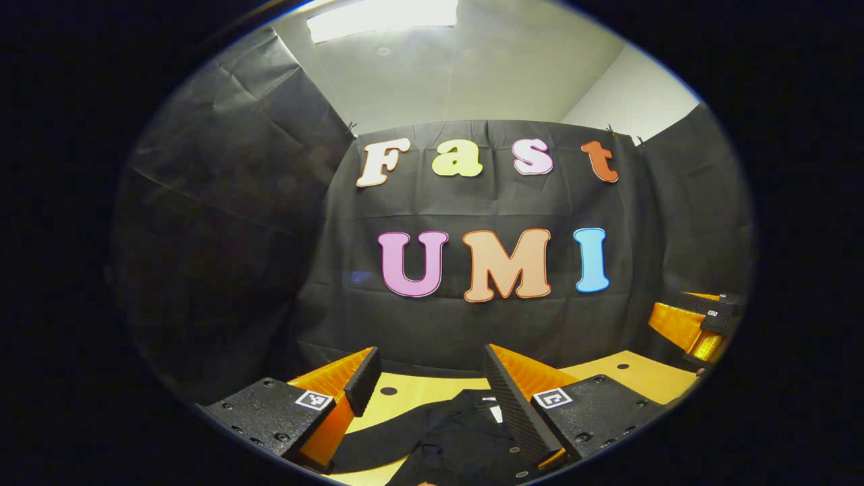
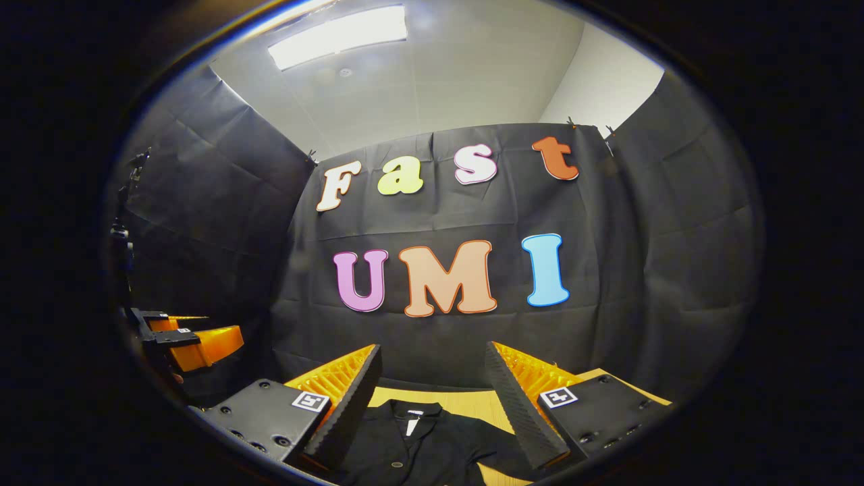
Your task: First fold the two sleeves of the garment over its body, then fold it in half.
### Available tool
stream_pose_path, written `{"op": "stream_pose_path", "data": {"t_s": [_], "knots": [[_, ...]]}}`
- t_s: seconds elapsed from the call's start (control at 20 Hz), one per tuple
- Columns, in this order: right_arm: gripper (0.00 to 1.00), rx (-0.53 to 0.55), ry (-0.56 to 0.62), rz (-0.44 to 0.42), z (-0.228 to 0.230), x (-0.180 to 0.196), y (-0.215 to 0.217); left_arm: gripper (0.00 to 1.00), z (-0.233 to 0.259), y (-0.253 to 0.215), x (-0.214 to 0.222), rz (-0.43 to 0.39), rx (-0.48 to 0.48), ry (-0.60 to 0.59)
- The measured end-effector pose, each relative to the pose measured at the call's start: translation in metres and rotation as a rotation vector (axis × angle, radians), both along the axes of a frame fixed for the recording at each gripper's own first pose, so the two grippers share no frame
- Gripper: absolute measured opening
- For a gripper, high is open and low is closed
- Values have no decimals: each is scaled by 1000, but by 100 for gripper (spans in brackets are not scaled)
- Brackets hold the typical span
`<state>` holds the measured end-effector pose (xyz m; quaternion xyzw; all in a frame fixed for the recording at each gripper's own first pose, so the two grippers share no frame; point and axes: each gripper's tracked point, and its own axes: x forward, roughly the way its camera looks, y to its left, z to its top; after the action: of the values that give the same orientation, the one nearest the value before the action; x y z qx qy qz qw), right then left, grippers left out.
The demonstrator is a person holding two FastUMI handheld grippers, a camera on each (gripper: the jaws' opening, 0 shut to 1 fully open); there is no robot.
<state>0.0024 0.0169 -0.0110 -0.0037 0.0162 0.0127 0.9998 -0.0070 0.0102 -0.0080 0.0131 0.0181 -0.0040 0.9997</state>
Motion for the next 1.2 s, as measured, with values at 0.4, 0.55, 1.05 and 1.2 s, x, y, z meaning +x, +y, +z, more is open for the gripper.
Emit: {"op": "stream_pose_path", "data": {"t_s": [0.4,0.55,1.05,1.2], "knots": [[94,-7,-1,6,-1,-5,15,92,2,3,-4,-24,3,-13],[94,-5,-5,6,0,-8,19,92,2,4,-6,-33,2,-13],[94,3,-26,20,5,-19,36,92,3,17,-11,-25,0,-16],[94,-3,-32,32,7,-22,40,92,5,18,-16,-28,-6,-26]]}}
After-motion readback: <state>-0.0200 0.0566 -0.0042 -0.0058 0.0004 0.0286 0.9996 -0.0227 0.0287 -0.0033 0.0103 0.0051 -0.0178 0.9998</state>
